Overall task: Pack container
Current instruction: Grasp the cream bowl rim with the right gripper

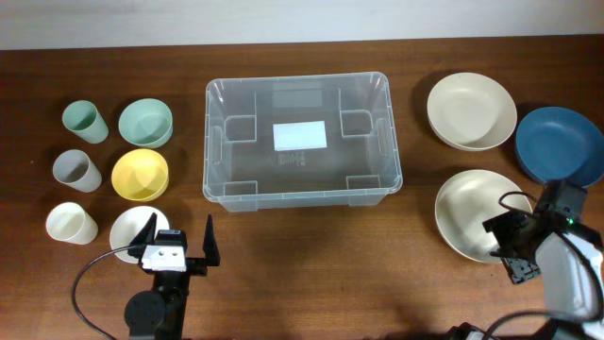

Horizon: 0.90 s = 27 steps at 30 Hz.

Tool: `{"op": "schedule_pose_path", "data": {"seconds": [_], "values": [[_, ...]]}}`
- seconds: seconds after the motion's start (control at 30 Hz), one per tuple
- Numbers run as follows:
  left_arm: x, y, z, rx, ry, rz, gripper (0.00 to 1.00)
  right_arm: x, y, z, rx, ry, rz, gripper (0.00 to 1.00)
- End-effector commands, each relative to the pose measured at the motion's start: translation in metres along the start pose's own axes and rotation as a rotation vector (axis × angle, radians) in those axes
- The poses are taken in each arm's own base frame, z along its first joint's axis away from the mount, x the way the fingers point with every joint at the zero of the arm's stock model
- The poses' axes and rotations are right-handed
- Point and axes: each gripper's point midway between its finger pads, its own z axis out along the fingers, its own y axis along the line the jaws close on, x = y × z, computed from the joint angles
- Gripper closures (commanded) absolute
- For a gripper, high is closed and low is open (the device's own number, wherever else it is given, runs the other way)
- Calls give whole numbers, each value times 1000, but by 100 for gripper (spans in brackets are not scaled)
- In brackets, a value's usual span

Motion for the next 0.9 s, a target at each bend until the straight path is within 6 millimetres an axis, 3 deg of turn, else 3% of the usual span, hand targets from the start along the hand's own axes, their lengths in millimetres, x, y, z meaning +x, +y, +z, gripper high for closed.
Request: {"op": "schedule_pose_path", "data": {"seconds": [0.0,0.07,0.2,0.33,0.4,0.5,0.87], "values": [[2,2,0,-9,4,-6,1,4,-1,16,22,43,13,18],[2,2,0,-9,4,-6,1,3,-1,23,29,51,13,21],[2,2,0,-9,4,-6,1,1,1,36,39,63,13,39],[2,2,0,-9,4,-6,1,2,0,46,52,79,13,41],[2,2,0,-9,4,-6,1,2,0,50,57,86,13,57],[2,2,0,-9,4,-6,1,2,0,52,58,88,13,96],[2,2,0,-9,4,-6,0,7,17,49,-37,122,18,96]]}}
